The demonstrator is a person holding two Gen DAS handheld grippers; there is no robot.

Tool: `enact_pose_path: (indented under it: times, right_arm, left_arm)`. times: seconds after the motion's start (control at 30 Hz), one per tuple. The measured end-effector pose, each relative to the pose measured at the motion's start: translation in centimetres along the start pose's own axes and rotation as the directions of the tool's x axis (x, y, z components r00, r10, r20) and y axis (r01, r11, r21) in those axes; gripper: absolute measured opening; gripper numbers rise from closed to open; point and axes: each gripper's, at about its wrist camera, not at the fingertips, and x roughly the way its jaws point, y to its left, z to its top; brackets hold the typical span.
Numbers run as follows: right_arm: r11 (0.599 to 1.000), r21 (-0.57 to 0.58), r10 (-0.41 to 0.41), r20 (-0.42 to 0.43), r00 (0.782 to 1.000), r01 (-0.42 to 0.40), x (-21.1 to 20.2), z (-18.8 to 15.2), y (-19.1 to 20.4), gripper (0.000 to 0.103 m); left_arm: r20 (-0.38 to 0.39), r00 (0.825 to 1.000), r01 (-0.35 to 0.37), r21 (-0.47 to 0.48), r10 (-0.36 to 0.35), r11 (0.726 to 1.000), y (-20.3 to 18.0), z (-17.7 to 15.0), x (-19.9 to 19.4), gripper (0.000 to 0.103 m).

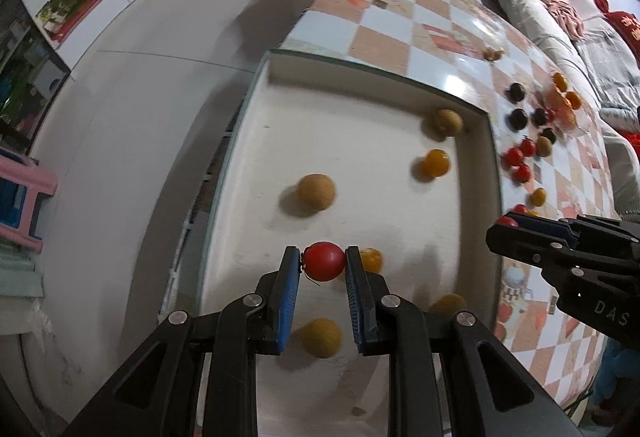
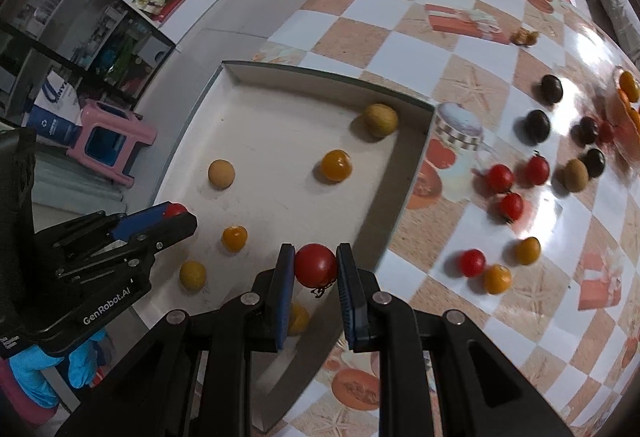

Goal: Organize fruits
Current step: 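Carry both red cherry tomatoes over the white tray and open both tools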

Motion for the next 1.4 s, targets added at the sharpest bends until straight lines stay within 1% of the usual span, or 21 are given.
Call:
enact_pose_path:
  times: [0.17, 0.37, 0.63, 0.83, 0.9, 0.97, 1.0, 1.03, 1.07, 1.1, 1.13, 1.17, 1.2, 1.27, 1.3, 1.37, 1.4]
  right_arm:
    - [1.0, -0.012, -0.006, -0.018, 1.0, 0.006, 1.6, 0.7, 0.5, 0.022]
    - [0.999, -0.031, -0.024, -0.043, 0.999, 0.023, 3.3, 1.5, 0.7, 0.022]
    - [0.998, -0.039, -0.048, -0.074, 0.996, 0.045, 4.6, 1.8, 0.7, 0.023]
    - [0.998, -0.038, -0.06, -0.103, 0.993, 0.057, 6.1, 1.9, 0.9, 0.024]
    - [0.997, -0.039, -0.063, -0.1, 0.993, 0.059, 6.3, 2.1, 1.2, 0.024]
    - [0.998, -0.04, -0.059, -0.104, 0.993, 0.055, 6.4, 2.1, 1.3, 0.027]
    - [0.998, -0.04, -0.048, -0.107, 0.993, 0.044, 6.6, 2.4, 1.3, 0.034]
    - [0.999, -0.039, -0.041, -0.109, 0.993, 0.037, 6.6, 2.5, 1.3, 0.05]
    - [0.998, -0.041, -0.048, -0.108, 0.993, 0.044, 6.8, 2.3, 1.6, 0.06]
    - [0.998, -0.044, -0.048, -0.106, 0.993, 0.043, 6.8, 2.3, 1.7, 0.064]
    - [0.998, -0.045, -0.04, -0.103, 0.994, 0.036, 6.7, 2.3, 1.8, 0.064]
    - [0.998, -0.045, -0.052, -0.101, 0.994, 0.048, 6.7, 2.3, 1.8, 0.064]
    - [0.998, -0.041, -0.05, -0.097, 0.994, 0.046, 6.6, 2.2, 1.7, 0.064]
    - [0.999, -0.027, -0.028, -0.094, 0.995, 0.026, 6.4, 2.1, 1.5, 0.064]
    - [0.999, -0.023, -0.024, -0.09, 0.996, 0.022, 6.2, 2.2, 1.5, 0.065]
    - [1.0, -0.016, -0.01, -0.077, 0.997, 0.009, 5.8, 2.2, 1.4, 0.071]
    - [1.0, -0.011, 0.001, -0.07, 0.998, -0.002, 5.5, 2.1, 1.1, 0.077]
  left_arm:
    - [-0.011, 1.0, -0.025, 0.006, 0.025, 1.0, 0.4, 0.3, 1.1, 0.024]
    - [-0.024, 0.999, -0.034, 0.01, 0.035, 0.999, 0.4, 0.4, 2.0, 0.024]
    - [-0.054, 0.998, -0.036, 0.017, 0.037, 0.999, 0.1, 0.3, 2.9, 0.024]
    - [-0.061, 0.997, -0.051, 0.044, 0.054, 0.998, -0.5, -0.2, 3.2, 0.024]
    - [-0.065, 0.996, -0.06, 0.049, 0.063, 0.997, -0.6, -0.2, 3.3, 0.025]
    - [-0.072, 0.995, -0.07, 0.05, 0.074, 0.996, -0.7, -0.2, 3.6, 0.025]
    - [-0.076, 0.994, -0.077, 0.052, 0.08, 0.996, -0.8, -0.2, 3.7, 0.025]
    - [-0.079, 0.993, -0.08, 0.054, 0.085, 0.995, -0.9, -0.2, 3.8, 0.025]
    - [-0.079, 0.993, -0.083, 0.056, 0.088, 0.995, -1.1, -0.1, 3.9, 0.025]
    - [-0.079, 0.993, -0.084, 0.058, 0.088, 0.995, -1.2, -0.1, 3.9, 0.027]
    - [-0.079, 0.993, -0.082, 0.059, 0.086, 0.995, -1.3, -0.1, 3.9, 0.036]
    - [-0.074, 0.992, -0.1, 0.06, 0.105, 0.993, -1.4, -0.1, 3.9, 0.045]
    - [-0.063, 0.991, -0.118, 0.06, 0.122, 0.991, -1.3, -0.1, 3.8, 0.048]
    - [-0.057, 0.992, -0.11, 0.046, 0.112, 0.993, -1.0, -0.1, 3.6, 0.058]
    - [-0.055, 0.992, -0.107, 0.044, 0.109, 0.993, -1.0, -0.2, 3.6, 0.059]
    - [-0.052, 0.992, -0.109, 0.052, 0.111, 0.993, -1.1, -0.2, 3.5, 0.06]
    - [-0.051, 0.992, -0.111, 0.058, 0.114, 0.992, -1.3, -0.2, 3.4, 0.06]
